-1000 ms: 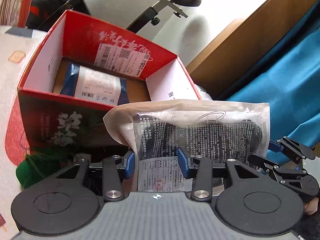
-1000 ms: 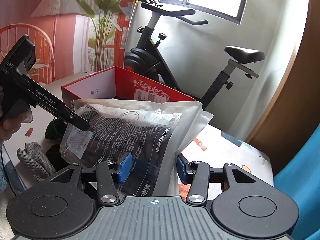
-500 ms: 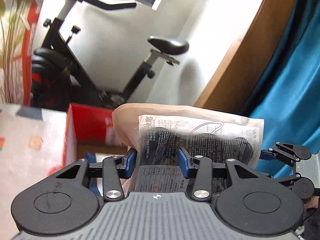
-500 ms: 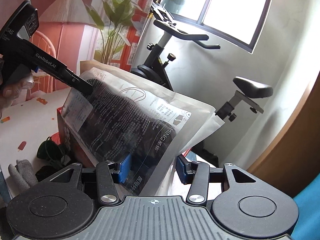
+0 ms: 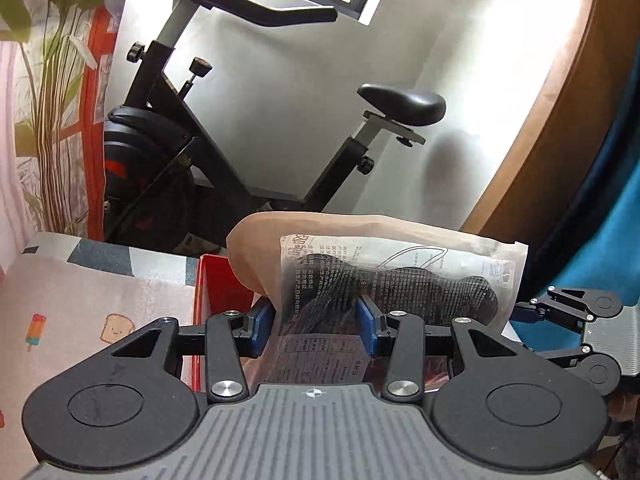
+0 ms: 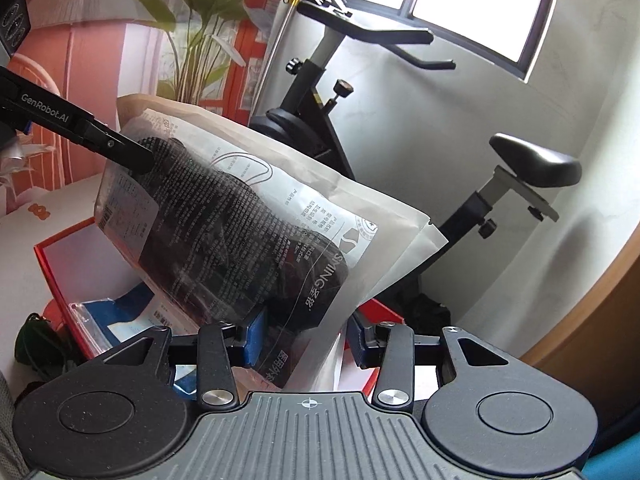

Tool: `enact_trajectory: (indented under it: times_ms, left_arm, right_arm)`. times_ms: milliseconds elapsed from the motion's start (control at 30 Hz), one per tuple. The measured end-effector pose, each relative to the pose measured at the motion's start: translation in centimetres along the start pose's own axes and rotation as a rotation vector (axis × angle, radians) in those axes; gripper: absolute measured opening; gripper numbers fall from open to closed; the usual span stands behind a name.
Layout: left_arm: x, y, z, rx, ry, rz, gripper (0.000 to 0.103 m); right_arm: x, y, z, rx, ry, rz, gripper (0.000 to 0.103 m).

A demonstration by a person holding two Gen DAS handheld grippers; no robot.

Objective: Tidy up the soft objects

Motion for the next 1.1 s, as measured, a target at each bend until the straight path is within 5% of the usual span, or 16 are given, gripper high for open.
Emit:
enact_trajectory:
  times_ms: [700, 1100]
  left_arm:
    - [6.3, 2.7, 4.4, -0.145, 0.253, 0.079, 0.046]
    - [7.0, 2.6, 5.1, -0.227, 0.28, 0.162, 0.045]
  right_arm:
    - [6.4, 4.4, 5.2, -0.16, 0.219, 0.048, 0.038]
    - [6.5, 3.6, 5.9, -0.217, 0.288, 0.12, 0.046]
Point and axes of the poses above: each gripper's, at about its wrist camera, not at the fingertips, and z roughly the way its jaws point, y to its left, x to its underside, the point moved 8 cm from there along z, roughly the way its jaws point, and after that the axes turned 13 degrees about -z, right-handed, at the moved point
